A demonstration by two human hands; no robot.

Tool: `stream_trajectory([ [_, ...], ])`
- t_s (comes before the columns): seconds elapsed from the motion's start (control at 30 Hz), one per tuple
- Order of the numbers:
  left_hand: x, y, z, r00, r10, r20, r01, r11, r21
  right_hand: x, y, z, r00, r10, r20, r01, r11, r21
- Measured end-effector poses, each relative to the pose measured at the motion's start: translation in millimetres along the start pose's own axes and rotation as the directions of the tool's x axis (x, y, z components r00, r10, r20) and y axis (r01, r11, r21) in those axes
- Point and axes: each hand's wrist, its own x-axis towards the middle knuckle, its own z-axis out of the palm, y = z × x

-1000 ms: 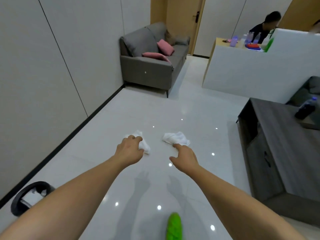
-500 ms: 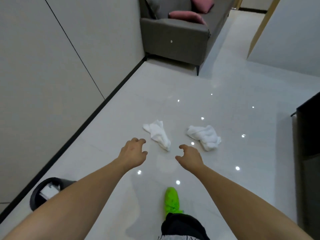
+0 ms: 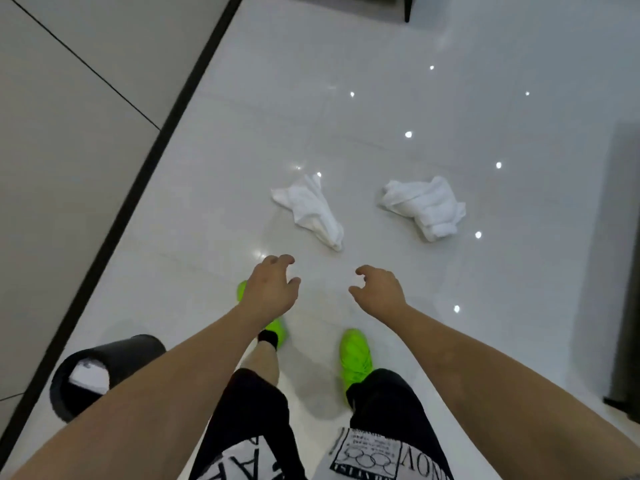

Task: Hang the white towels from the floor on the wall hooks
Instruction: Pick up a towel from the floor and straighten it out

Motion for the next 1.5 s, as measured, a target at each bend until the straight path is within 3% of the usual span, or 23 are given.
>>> stream_trajectory([
  [0.23, 149, -68, 151, 0.983, 0.021, 0.180, -0.013, 0.999, -0.046, 152, 51, 124, 0.991, 0.135, 0.000, -0.134, 0.987, 0.087],
  [0.43, 280, -136, 256, 0.981, 0.031, 0.189, -0.027, 0.999, -0.024, 292, 93, 223, 0.980, 0.198, 0.003, -0.195, 0.966, 0.170],
  [0.67, 390, -174, 332, 0.989, 0.074, 0.125, -0.073, 0.997, -0.012, 422, 119, 280, 0.951, 0.245, -0.189, -0.180, 0.935, 0.307],
  [0.83, 414, -175, 351, 0.986, 0.112, 0.126, -0.116, 0.993, 0.024, 449, 123, 293, 0.916, 0.255, -0.308, -0.102, 0.893, 0.438],
  [0.97, 391, -156, 320, 0.979, 0.143, 0.149, -0.148, 0.989, 0.024, 414, 104, 267, 0.898, 0.272, -0.346, -0.086, 0.879, 0.468],
  [1.13, 329, -106, 218, 0.974, 0.202, 0.101, -0.204, 0.979, 0.005, 328, 41, 184, 0.889, 0.239, -0.390, -0.031, 0.883, 0.469],
  [1.5, 125, 71, -57, 0.941, 0.338, 0.032, -0.338, 0.941, 0.004, 69, -90, -81, 0.848, 0.082, -0.523, 0.134, 0.923, 0.362],
])
